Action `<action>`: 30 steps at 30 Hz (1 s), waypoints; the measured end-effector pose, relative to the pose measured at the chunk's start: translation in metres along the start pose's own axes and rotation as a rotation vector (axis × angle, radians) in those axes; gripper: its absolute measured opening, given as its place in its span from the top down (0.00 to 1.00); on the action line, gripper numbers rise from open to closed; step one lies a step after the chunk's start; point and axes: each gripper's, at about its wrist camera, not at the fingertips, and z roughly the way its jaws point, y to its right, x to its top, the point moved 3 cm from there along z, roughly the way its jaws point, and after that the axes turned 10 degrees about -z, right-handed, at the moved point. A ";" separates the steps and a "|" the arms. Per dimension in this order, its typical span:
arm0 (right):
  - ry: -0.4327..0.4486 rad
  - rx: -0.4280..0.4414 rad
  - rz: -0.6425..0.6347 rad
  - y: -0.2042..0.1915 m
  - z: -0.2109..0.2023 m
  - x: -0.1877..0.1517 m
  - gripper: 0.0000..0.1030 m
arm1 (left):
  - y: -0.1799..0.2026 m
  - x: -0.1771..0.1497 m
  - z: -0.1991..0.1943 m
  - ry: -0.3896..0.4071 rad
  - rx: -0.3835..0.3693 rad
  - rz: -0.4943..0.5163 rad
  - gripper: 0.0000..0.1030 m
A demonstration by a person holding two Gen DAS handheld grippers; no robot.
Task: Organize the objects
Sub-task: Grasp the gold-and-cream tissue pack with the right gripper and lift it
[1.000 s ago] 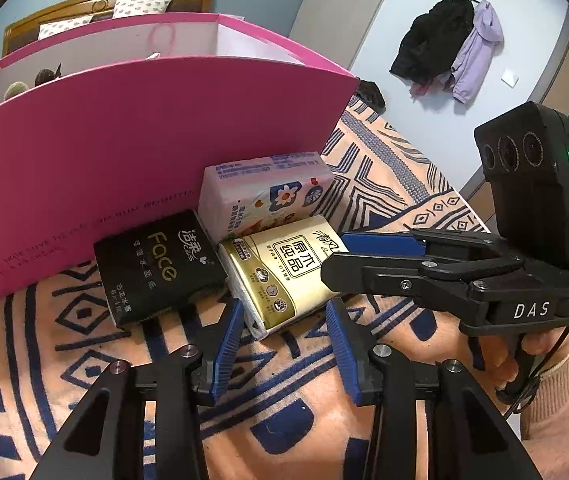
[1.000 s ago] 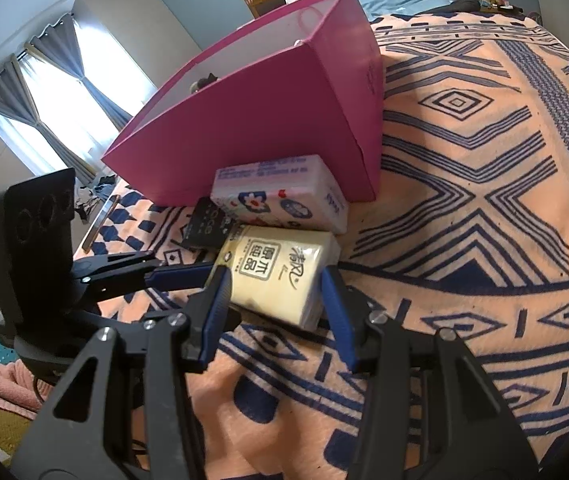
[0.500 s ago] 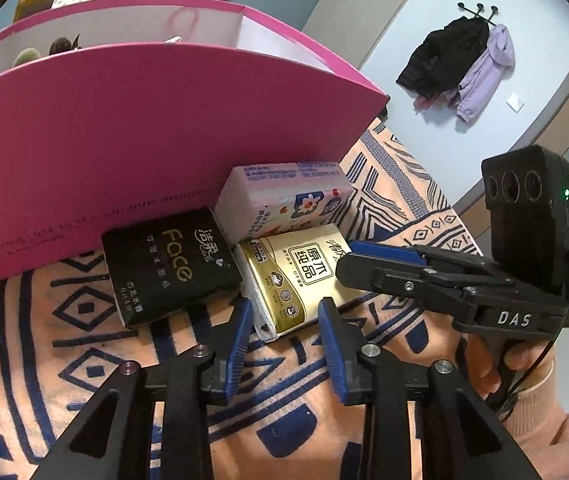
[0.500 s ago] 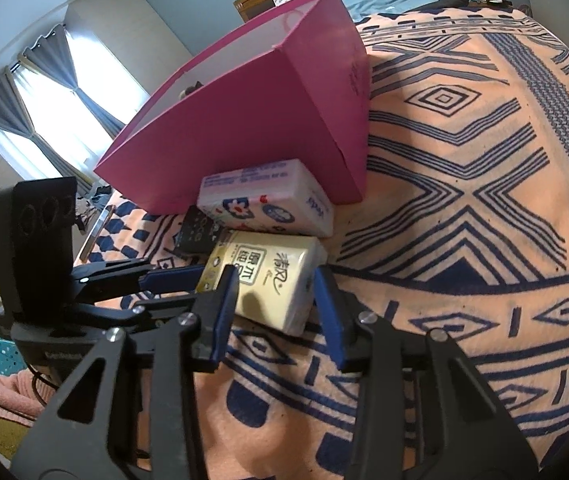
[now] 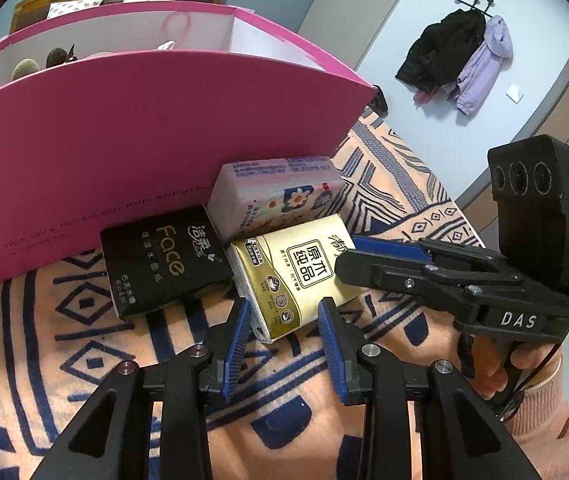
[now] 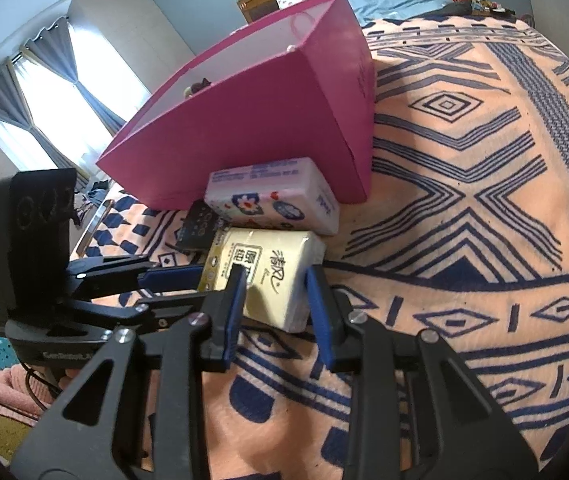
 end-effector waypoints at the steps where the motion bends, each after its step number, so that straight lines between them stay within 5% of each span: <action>1: 0.005 0.002 0.000 -0.001 -0.002 0.000 0.67 | 0.001 -0.002 -0.002 0.002 0.000 0.010 0.67; 30: 0.142 0.008 -0.131 -0.047 -0.050 0.026 0.67 | 0.022 0.018 -0.062 0.142 -0.007 0.098 0.66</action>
